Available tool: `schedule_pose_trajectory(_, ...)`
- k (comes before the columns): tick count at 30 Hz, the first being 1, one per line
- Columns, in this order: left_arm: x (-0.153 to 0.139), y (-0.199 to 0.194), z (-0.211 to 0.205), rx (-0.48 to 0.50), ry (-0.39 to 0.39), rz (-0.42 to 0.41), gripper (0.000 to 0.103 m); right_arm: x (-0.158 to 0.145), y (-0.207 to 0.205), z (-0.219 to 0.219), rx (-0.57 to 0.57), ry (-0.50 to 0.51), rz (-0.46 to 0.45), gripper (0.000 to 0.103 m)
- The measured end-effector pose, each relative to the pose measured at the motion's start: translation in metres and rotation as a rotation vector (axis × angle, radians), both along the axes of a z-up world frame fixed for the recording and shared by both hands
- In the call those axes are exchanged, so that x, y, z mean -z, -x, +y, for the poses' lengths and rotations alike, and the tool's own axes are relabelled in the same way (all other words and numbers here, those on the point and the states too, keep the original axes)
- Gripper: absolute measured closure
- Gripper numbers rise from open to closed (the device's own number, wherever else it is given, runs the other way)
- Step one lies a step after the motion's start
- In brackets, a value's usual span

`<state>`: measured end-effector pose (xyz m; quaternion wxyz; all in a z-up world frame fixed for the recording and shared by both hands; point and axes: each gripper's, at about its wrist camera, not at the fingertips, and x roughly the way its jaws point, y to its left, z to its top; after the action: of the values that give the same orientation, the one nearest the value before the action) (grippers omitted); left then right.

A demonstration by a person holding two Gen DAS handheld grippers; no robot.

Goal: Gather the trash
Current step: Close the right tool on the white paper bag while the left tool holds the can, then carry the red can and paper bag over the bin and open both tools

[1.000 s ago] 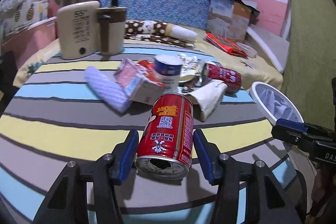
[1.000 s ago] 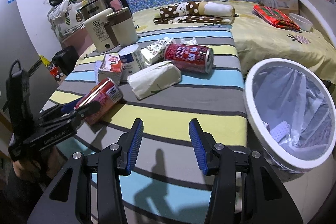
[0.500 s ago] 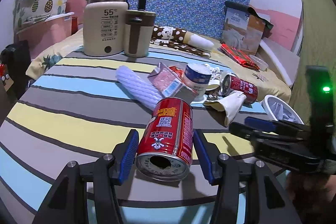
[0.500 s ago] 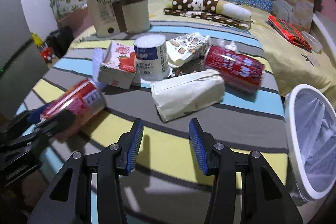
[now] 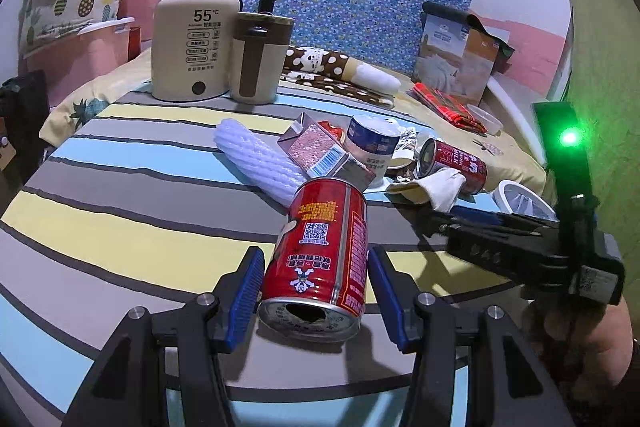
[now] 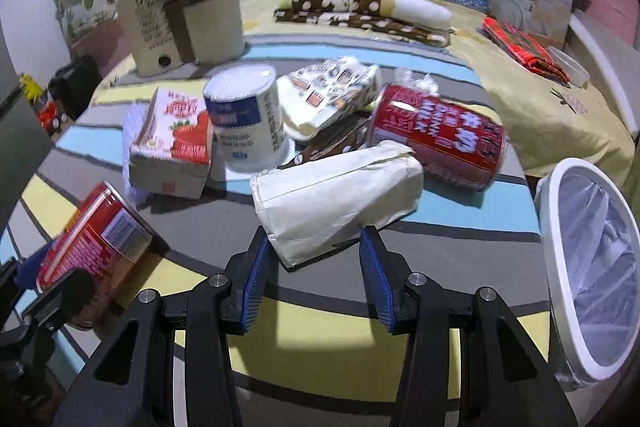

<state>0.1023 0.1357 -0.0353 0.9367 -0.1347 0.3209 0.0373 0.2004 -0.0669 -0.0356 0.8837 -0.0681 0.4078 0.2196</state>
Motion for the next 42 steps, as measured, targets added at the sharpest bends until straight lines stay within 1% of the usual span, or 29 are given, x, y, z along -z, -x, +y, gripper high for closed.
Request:
schedule_pose_trajectory(1,0.000,0.000,0.000,0.000,0.000,-0.001,0.049,-0.002,0.002,-0.003,-0.001,-0.009,-0.009,0.070)
schedule_pose_trajectory(3,0.000,0.000,-0.001,0.000,-0.001,0.000,0.049,-0.004,0.005,-0.009,0.002,-0.021,-0.022,0.089)
schedule_pose_trajectory(5,0.000,0.000,-0.001,0.001,-0.002,0.000,0.049,-0.006,0.007,-0.015,0.005,-0.040,-0.022,0.096)
schedule_pose_trajectory(13,-0.003,0.001,-0.014,0.021,-0.010,0.004,0.049,-0.016,0.016,-0.033,-0.023,-0.120,-0.025,0.097)
schedule_pose_trajectory(23,-0.013,0.001,-0.042,0.065,-0.021,0.002,0.050,-0.028,0.022,-0.055,-0.054,-0.202,-0.027,0.097)
schedule_pose_trajectory(26,-0.016,0.003,-0.051,0.079,-0.025,0.000,0.050,-0.028,0.023,-0.061,-0.054,-0.225,-0.018,0.097)
schedule_pose_trajectory(36,-0.029,0.004,-0.083,0.137,-0.056,-0.017,0.050,-0.039,0.032,-0.085,-0.044,-0.277,-0.052,0.098)
schedule_pose_trajectory(42,-0.036,-0.002,-0.098,0.173,-0.066,-0.028,0.051,-0.041,0.030,-0.102,-0.014,-0.299,-0.061,0.097)
